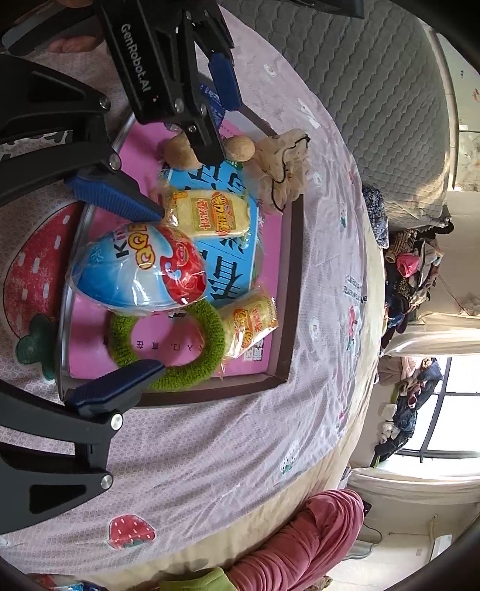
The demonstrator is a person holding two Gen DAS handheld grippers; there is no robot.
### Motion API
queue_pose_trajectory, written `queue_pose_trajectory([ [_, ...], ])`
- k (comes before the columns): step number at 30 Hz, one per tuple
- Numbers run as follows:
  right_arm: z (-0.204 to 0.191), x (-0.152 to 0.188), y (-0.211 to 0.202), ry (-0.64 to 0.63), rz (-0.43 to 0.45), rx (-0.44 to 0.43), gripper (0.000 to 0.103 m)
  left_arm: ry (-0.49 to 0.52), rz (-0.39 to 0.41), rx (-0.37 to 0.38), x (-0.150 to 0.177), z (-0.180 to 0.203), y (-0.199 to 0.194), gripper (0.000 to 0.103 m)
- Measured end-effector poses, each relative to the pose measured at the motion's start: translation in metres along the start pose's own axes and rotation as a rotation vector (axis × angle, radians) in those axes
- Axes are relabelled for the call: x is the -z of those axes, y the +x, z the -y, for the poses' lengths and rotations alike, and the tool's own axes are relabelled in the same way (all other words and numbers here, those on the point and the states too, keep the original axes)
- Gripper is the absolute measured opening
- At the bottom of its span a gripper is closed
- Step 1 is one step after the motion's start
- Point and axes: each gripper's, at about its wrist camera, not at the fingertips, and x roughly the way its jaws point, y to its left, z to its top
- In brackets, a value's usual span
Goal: Organize objects
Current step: 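Open left tool releasing walnut while right tool releases toy egg in tray, then withdraw both open tools back from the tray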
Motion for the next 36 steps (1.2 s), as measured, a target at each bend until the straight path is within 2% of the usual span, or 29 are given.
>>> queue_pose_trajectory([
  [5,0.001,-0.002,-0.004,0.006,0.013,-0.002,0.081,-0.024,0.021,-0.003,-0.005,-0.006,-0.008,0.087],
  [25,-0.007,-0.004,-0.011,-0.013,0.033,-0.005,0.081,-0.035,0.042,-0.029,-0.008,-0.009,-0.021,0.087],
  [29,-0.006,-0.007,-0.022,-0.009,0.059,0.005,0.088,-0.037,0.05,-0.052,-0.011,-0.01,-0.029,0.088],
  [36,-0.007,-0.014,-0.048,0.003,0.115,0.024,0.093,-0.039,0.077,-0.081,-0.013,-0.011,-0.054,0.088],
])
